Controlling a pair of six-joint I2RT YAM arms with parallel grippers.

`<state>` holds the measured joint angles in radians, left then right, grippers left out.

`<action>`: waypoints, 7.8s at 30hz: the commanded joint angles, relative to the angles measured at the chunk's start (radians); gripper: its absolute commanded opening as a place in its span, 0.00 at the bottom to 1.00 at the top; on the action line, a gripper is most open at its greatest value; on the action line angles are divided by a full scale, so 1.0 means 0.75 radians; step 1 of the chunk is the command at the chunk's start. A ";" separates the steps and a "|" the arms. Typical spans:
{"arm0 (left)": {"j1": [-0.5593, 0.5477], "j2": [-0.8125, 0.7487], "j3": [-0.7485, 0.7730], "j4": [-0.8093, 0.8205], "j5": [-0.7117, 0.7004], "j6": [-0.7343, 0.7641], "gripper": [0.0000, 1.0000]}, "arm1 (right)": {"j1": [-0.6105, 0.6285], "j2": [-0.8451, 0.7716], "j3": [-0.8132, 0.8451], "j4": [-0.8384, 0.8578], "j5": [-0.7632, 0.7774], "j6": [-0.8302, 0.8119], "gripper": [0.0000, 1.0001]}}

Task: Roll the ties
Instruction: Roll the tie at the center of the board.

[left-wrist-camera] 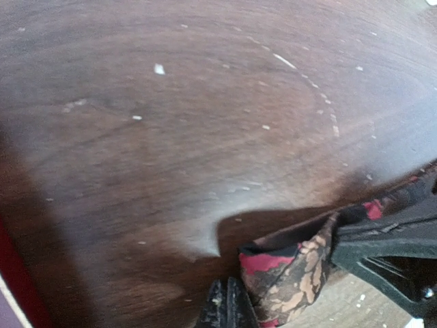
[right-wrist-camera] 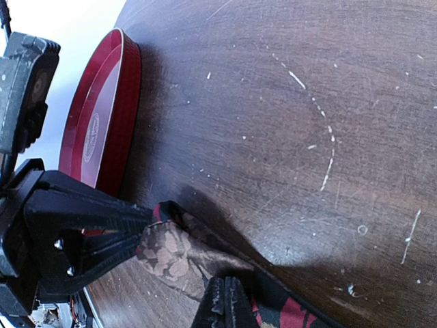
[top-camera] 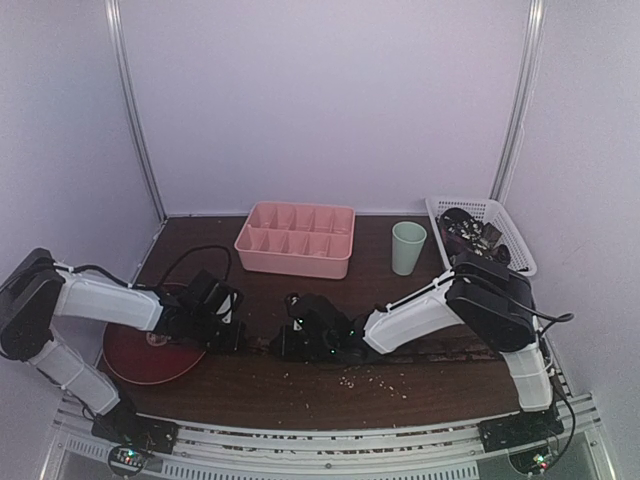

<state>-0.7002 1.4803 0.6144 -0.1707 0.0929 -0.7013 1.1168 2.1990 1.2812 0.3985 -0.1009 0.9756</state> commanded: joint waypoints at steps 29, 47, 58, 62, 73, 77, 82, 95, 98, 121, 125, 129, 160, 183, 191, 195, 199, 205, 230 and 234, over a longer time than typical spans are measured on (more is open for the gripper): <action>0.008 0.009 -0.065 0.403 0.381 -0.072 0.00 | -0.002 -0.102 -0.114 0.001 0.045 -0.022 0.00; 0.006 0.042 -0.044 0.419 0.401 -0.060 0.02 | -0.002 -0.347 -0.226 -0.170 0.252 -0.032 0.21; -0.025 0.102 0.004 0.444 0.411 -0.074 0.02 | 0.018 -0.380 -0.265 -0.085 0.185 -0.009 0.46; -0.037 0.127 0.014 0.454 0.410 -0.084 0.02 | 0.028 -0.355 -0.249 -0.075 0.166 -0.002 0.49; -0.054 0.165 0.055 0.446 0.397 -0.082 0.02 | 0.029 -0.287 -0.172 -0.173 0.183 -0.001 0.45; -0.057 0.175 0.056 0.446 0.388 -0.083 0.02 | 0.028 -0.263 -0.158 -0.211 0.200 -0.004 0.40; -0.064 0.182 0.056 0.444 0.384 -0.083 0.02 | 0.028 -0.252 -0.152 -0.253 0.231 -0.012 0.29; -0.072 0.207 0.054 0.457 0.391 -0.078 0.04 | 0.026 -0.234 -0.166 -0.231 0.223 -0.033 0.13; -0.073 0.213 0.049 0.459 0.390 -0.081 0.04 | 0.026 -0.209 -0.162 -0.249 0.225 -0.034 0.13; -0.073 0.192 0.092 0.257 0.151 -0.066 0.04 | 0.016 -0.241 -0.196 -0.366 0.304 -0.070 0.16; -0.073 0.222 0.091 0.294 0.203 -0.055 0.00 | 0.016 -0.243 -0.199 -0.370 0.306 -0.072 0.15; -0.073 0.225 0.082 0.351 0.260 -0.056 0.00 | 0.016 -0.250 -0.203 -0.358 0.299 -0.074 0.15; -0.093 0.255 0.053 0.628 0.521 -0.187 0.00 | -0.012 -0.326 -0.341 -0.106 0.218 -0.048 0.21; -0.197 0.317 0.231 0.417 0.363 -0.118 0.01 | -0.025 -0.454 -0.479 -0.133 0.318 -0.045 0.20; -0.219 0.356 0.286 0.371 0.351 -0.073 0.02 | -0.023 -0.531 -0.525 -0.210 0.404 -0.017 0.25; -0.226 0.368 0.301 0.364 0.350 -0.065 0.02 | -0.024 -0.573 -0.525 -0.214 0.405 -0.011 0.29; -0.230 0.380 0.317 0.352 0.351 -0.054 0.02 | -0.021 -0.604 -0.545 -0.158 0.408 -0.001 0.34; -0.232 0.397 0.344 0.334 0.341 -0.041 0.02 | -0.021 -0.549 -0.492 -0.159 0.371 -0.013 0.39; -0.232 0.340 0.340 0.305 0.230 -0.052 0.09 | -0.049 -0.460 -0.533 -0.028 0.201 0.061 0.24; -0.232 0.339 0.339 0.300 0.219 -0.050 0.09 | -0.048 -0.441 -0.538 0.011 0.166 0.109 0.24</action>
<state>-0.8707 1.7580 0.8558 0.0502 0.2886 -0.7429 1.0855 1.8446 0.8963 0.3531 0.0765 1.0088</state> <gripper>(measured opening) 0.091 0.243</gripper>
